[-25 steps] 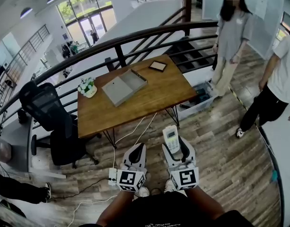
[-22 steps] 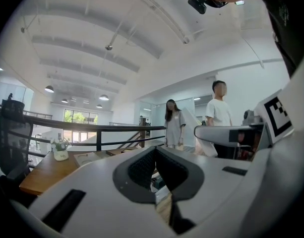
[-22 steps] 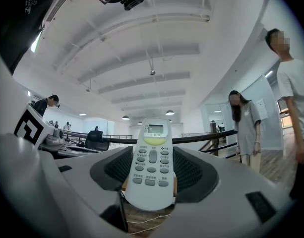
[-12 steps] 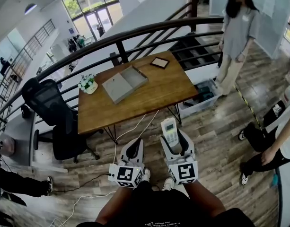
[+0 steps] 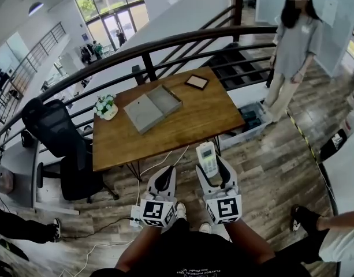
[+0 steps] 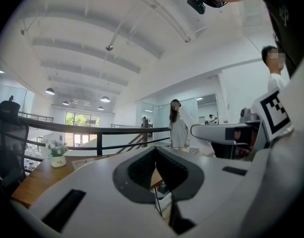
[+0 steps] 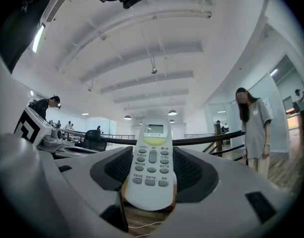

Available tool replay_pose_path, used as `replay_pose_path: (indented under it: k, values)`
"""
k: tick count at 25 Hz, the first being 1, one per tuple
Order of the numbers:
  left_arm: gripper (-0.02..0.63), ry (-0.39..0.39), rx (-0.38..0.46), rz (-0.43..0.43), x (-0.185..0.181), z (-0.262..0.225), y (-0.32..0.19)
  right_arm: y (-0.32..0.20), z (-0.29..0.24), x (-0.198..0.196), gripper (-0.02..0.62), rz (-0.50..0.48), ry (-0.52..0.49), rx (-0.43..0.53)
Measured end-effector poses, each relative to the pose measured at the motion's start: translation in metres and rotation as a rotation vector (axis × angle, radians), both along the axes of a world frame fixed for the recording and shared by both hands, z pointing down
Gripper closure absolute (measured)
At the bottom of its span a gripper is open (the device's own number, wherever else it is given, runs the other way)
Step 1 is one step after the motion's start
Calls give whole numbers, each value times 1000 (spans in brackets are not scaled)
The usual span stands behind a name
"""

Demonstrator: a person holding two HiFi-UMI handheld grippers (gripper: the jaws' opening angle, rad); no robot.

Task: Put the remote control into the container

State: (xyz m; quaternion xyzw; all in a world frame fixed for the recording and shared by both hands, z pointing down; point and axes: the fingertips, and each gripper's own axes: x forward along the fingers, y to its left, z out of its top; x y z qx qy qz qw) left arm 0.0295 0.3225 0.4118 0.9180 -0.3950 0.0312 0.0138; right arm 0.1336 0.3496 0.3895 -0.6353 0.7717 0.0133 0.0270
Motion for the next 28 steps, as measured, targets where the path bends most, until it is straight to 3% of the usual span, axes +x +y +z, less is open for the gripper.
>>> replay_pose_path:
  k: [15, 28]
  values:
    - [600, 23, -17, -4, -51, -2, -120, -120, -8, -51, 331, -5, 28, -11]
    - [600, 68, -22, 15, -91, -6, -178, -170, -15, -87, 331, 29, 4, -6]
